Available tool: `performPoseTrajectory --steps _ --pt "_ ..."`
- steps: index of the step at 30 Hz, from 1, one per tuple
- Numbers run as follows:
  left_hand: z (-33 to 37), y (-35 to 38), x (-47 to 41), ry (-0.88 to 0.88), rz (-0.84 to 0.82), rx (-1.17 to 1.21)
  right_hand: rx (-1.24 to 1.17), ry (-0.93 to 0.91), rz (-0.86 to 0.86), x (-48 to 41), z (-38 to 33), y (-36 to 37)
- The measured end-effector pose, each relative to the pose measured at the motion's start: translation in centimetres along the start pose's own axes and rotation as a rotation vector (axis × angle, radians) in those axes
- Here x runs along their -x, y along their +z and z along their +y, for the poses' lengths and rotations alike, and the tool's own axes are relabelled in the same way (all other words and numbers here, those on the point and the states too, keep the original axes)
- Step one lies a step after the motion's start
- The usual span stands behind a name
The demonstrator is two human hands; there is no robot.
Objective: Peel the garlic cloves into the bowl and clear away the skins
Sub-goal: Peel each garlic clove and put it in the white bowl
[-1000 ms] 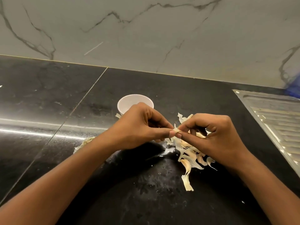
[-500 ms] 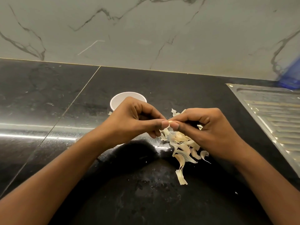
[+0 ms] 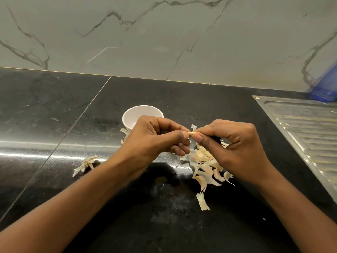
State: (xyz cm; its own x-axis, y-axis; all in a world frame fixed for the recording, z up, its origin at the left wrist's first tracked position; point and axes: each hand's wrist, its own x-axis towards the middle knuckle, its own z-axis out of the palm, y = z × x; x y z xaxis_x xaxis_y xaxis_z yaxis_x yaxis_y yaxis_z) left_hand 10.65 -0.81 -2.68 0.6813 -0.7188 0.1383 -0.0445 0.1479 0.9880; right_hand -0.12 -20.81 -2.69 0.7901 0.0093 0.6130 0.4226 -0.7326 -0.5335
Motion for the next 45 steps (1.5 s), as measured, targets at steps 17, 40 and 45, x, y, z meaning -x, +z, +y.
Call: performPoseTrajectory --steps 17,40,45 --pt "0.4 2.1 0.7 -0.212 0.142 0.350 0.003 -0.076 0.116 0.2 -0.8 1.1" --pt "1.3 1.4 0.3 -0.249 0.128 0.225 -0.466 0.314 0.056 -0.3 -0.8 0.5" --pt "1.5 1.4 0.3 -0.243 0.116 0.233 -0.555 0.368 0.135 -0.7 -0.7 0.1"
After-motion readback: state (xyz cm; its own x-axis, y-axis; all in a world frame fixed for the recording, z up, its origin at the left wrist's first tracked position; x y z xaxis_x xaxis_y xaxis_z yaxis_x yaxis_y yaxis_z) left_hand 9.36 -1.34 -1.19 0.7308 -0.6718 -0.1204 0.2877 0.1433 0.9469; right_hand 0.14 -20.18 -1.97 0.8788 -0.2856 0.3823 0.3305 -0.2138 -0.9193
